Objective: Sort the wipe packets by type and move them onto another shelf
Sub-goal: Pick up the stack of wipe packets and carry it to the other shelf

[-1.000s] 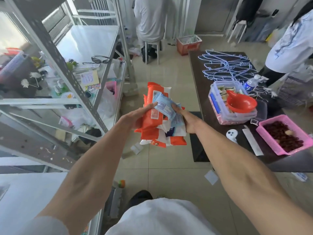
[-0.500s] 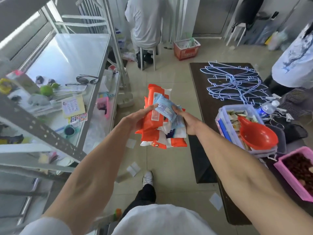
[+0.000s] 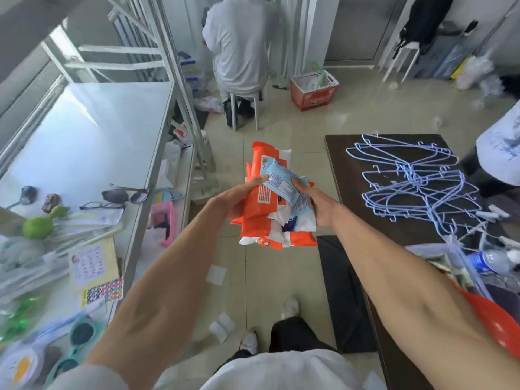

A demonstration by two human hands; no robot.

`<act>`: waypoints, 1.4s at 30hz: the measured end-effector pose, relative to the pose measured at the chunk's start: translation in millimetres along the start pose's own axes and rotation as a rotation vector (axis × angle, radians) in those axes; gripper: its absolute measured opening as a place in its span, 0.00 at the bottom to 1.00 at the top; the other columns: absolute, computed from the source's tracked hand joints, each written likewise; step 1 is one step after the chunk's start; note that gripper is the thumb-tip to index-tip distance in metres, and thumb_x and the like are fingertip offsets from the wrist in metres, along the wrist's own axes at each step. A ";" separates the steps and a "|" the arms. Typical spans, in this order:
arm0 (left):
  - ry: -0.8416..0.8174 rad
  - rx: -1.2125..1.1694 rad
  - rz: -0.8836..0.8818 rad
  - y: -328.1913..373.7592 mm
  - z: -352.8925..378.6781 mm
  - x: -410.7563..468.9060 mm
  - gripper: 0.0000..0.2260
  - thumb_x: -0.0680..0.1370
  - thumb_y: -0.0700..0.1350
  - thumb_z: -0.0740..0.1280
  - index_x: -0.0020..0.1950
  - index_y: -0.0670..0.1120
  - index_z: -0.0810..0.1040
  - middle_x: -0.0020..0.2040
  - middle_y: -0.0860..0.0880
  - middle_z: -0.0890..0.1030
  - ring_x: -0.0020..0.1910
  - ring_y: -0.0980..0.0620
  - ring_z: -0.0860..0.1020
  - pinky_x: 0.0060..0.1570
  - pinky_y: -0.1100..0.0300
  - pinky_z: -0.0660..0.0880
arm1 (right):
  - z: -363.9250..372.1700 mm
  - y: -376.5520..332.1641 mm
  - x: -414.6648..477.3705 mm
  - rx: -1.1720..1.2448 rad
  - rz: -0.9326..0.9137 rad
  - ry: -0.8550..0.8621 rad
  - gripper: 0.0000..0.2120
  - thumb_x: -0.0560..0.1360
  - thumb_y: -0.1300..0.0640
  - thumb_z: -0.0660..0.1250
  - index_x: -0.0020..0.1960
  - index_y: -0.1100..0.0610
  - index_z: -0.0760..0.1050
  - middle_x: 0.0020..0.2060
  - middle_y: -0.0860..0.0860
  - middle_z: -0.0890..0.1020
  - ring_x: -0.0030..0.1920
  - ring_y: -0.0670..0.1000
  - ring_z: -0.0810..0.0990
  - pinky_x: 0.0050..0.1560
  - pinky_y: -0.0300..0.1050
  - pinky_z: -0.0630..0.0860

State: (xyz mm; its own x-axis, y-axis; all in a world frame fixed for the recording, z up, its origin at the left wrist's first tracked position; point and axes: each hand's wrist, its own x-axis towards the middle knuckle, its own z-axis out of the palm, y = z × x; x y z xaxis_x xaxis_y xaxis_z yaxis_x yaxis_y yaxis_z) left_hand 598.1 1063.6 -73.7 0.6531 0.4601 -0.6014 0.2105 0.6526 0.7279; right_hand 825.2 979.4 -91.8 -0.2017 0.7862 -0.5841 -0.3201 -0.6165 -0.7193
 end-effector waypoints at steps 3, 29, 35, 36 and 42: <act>0.030 -0.025 -0.009 32.5 -14.1 44.1 0.35 0.73 0.63 0.73 0.73 0.45 0.73 0.67 0.40 0.81 0.68 0.38 0.78 0.67 0.42 0.75 | -25.1 -35.6 41.1 -0.030 0.015 -0.013 0.27 0.69 0.36 0.73 0.57 0.56 0.83 0.56 0.58 0.85 0.55 0.59 0.85 0.57 0.56 0.80; 0.344 -0.267 0.175 272.1 -251.1 219.3 0.37 0.70 0.63 0.77 0.74 0.47 0.72 0.65 0.41 0.82 0.64 0.40 0.81 0.64 0.41 0.77 | -9.0 -335.3 420.8 -0.319 0.144 -0.253 0.23 0.78 0.38 0.66 0.60 0.55 0.81 0.55 0.58 0.84 0.52 0.58 0.85 0.56 0.54 0.82; 0.391 -0.361 0.221 316.6 -325.9 217.2 0.28 0.74 0.62 0.71 0.70 0.49 0.75 0.65 0.42 0.83 0.66 0.39 0.79 0.57 0.45 0.81 | 41.9 -386.3 513.3 -0.424 0.157 -0.324 0.32 0.75 0.37 0.69 0.70 0.57 0.77 0.66 0.62 0.79 0.65 0.63 0.77 0.74 0.66 0.68; 0.400 -0.366 0.235 320.0 -336.5 215.3 0.32 0.71 0.63 0.74 0.71 0.49 0.74 0.66 0.42 0.82 0.66 0.39 0.79 0.59 0.44 0.80 | 50.3 -390.8 527.3 -0.434 0.166 -0.349 0.31 0.74 0.36 0.70 0.69 0.56 0.77 0.65 0.62 0.79 0.65 0.63 0.77 0.73 0.65 0.68; 0.582 -0.483 0.332 318.3 -395.4 179.1 0.51 0.56 0.67 0.82 0.73 0.47 0.73 0.68 0.41 0.80 0.64 0.40 0.80 0.67 0.42 0.75 | 138.8 -410.7 595.2 -0.555 0.225 -0.571 0.40 0.59 0.35 0.82 0.64 0.54 0.80 0.59 0.59 0.83 0.57 0.59 0.83 0.62 0.58 0.78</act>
State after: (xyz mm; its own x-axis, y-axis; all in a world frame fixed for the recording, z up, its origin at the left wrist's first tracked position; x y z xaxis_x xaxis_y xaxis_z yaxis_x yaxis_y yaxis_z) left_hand 494.4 1591.7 -79.9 0.1174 0.8260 -0.5513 -0.3499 0.5539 0.7555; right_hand 708.2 1706.3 -91.8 -0.6934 0.4496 -0.5631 0.2574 -0.5754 -0.7763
